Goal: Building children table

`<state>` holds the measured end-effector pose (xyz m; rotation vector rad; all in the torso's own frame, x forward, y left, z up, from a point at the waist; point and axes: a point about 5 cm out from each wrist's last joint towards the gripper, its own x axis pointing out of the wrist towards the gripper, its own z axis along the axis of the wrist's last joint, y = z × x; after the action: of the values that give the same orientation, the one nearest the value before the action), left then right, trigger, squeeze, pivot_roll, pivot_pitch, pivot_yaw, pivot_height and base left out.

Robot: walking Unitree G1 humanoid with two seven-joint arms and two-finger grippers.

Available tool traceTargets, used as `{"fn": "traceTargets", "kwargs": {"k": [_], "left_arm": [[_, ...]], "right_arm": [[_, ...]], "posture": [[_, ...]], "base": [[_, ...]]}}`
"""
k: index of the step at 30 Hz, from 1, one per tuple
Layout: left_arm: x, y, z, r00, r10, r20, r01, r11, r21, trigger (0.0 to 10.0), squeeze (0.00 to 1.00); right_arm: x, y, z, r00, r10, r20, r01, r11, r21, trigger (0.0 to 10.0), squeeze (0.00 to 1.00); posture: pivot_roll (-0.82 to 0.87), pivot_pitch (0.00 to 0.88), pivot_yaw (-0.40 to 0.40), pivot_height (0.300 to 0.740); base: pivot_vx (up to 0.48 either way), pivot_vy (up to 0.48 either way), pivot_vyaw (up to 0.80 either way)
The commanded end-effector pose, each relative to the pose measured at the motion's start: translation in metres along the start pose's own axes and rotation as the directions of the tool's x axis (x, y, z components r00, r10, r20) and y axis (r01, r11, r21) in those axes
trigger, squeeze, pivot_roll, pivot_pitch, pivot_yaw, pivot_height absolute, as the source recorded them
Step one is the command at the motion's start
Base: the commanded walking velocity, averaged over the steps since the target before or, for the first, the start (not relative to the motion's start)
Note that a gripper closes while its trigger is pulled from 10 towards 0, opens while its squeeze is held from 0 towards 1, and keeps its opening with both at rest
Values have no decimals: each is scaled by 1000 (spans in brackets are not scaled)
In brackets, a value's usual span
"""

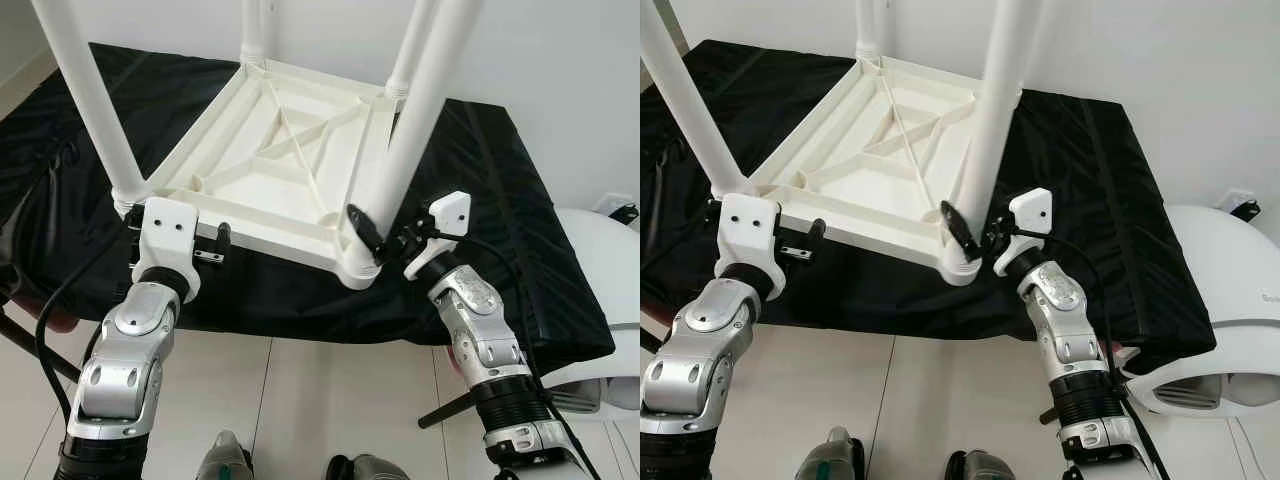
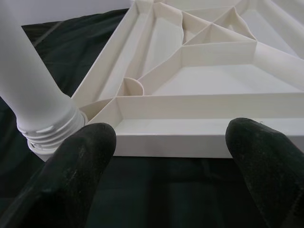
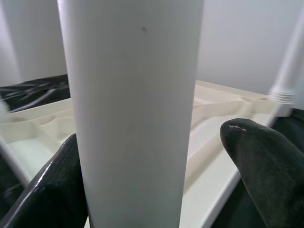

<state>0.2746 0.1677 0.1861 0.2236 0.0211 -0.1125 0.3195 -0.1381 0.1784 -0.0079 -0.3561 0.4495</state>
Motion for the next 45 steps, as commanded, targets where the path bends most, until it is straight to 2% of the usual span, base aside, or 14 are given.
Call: {"fn": "traceTargets", "kwargs": {"k": [1,4,14,16,20,29,32,40,45], "left_arm": [[-1,-9,0,994,-106,-8,106,994,5,10000,0],[-1,-9,0,994,-108,-9,108,994,7,10000,0],[-2,-9,5,993,-120,2,119,992,27,10000,0],[-2,-9,5,993,-122,1,121,992,32,10000,0],[-2,-10,4,992,-128,-1,128,991,35,10000,0],[-1,-11,4,990,-139,5,139,989,53,10000,0],[0,-11,4,990,-139,6,138,989,58,10000,0],[4,-13,8,988,-153,34,148,981,123,10000,0],[14,-13,6,990,-142,19,138,979,149,10000,0]], "right_arm": [[-3,-15,3,997,-77,10,77,997,-24,10000,0],[-4,-17,2,996,-89,11,89,996,-21,10000,0],[-8,-34,0,981,-194,1,193,976,-98,10000,0],[-9,-39,0,974,-226,-1,224,966,-127,10000,0],[-11,-47,0,961,-277,8,275,952,-133,10000,0],[-12,-52,1,951,-309,19,308,937,-164,10000,0],[-12,-52,1,949,-314,25,314,936,-157,10000,0],[-12,-36,-1,967,-253,36,255,962,-102,10000,0],[-21,-26,4,973,-223,66,227,972,-56,10000,0]], "posture": [[89,75,-109,740],[89,75,-109,740],[85,76,-103,740],[84,74,-103,740],[82,71,-101,740],[77,60,-96,740],[76,56,-94,740],[72,47,-91,740],[45,53,-76,740]], "base": [[0,0,0],[0,0,0],[0,0,0],[0,0,0],[0,0,0],[0,0,0],[0,0,0],[0,0,0],[0,0,0]]}}
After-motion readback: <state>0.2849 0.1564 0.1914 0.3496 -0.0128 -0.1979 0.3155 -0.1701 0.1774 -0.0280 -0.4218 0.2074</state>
